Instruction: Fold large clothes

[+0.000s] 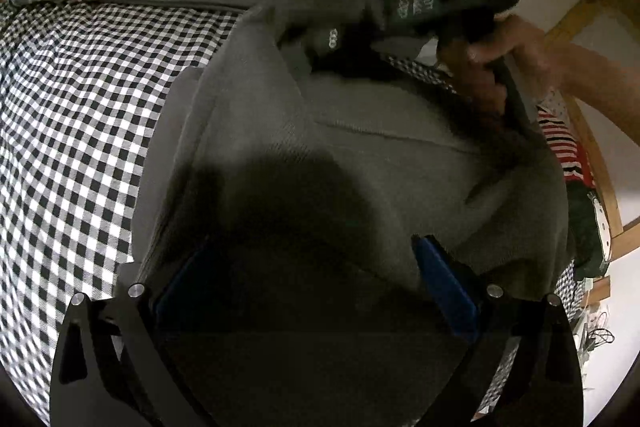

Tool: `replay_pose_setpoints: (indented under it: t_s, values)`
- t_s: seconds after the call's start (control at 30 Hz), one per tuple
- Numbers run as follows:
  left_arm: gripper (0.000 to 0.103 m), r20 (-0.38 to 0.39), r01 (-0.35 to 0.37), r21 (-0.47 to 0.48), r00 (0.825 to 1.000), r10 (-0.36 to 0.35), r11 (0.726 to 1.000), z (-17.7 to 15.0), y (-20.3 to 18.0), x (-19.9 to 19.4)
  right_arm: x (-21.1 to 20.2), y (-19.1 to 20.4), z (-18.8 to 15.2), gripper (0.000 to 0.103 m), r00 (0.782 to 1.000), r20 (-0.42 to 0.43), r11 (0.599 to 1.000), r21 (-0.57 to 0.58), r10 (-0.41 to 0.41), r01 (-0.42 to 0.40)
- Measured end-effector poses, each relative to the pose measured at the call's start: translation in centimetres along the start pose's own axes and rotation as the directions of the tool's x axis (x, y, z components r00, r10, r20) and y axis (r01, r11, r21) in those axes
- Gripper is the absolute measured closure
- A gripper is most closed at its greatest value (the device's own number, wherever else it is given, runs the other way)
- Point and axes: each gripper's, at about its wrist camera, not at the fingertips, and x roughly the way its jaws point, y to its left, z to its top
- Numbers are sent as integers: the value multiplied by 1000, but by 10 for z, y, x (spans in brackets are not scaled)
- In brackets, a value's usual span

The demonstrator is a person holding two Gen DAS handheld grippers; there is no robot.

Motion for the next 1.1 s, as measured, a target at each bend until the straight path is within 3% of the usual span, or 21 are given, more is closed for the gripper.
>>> replay_pose_setpoints:
  t_s: [0.07,0.17,0.23,0.37,0.4,0.43,0.47,0.5,0.63,0.77,0.93,1.1]
  values:
    - [4,3,-3,-6,1000,3,1000,-2,-2,-5,-14,2,9,97,999,35,1000,-18,-25,26]
    - [4,5,-11,-17,1000,11,1000,-2,-1,-2,-19,1,24,103,989,42,987,-59,-145,147]
    - [4,6,-23,-18,1000,24,1000,-1,-2,1,-24,-13,36,103,976,78,979,-4,-204,205]
    - [4,-4,-35,-25,999,35,999,0,-6,1,-13,-28,42,96,980,-22,981,3,-196,196]
    - [4,-13,-32,-29,999,32,999,1,-8,-2,-14,-24,38,86,985,-43,986,0,-168,169]
    - [4,-19,-27,-34,999,27,999,5,-8,-2,-21,-17,31,50,991,-64,993,-18,-119,118]
    - [4,-21,-19,-41,1000,18,999,11,-6,0,-29,-10,21,24,994,-81,996,-36,-78,76]
    - [4,-23,-3,-51,1000,2,999,17,-5,-3,-37,-5,10,6,993,-86,996,-54,-76,71]
    - [4,27,89,-49,996,-88,995,41,-10,-22,-57,-4,-46,6,978,-200,995,-90,-56,39]
    - [4,36,116,-13,993,-116,993,57,-26,-24,-35,-18,-86,8,943,-300,989,-88,-140,119]
    - [4,21,103,18,994,-104,994,68,-36,-16,-34,-20,-90,43,954,-259,988,-76,-153,138]
    - [4,18,95,-1,995,-95,995,70,-32,-14,-61,-14,-99,59,955,-244,983,-113,-166,142]
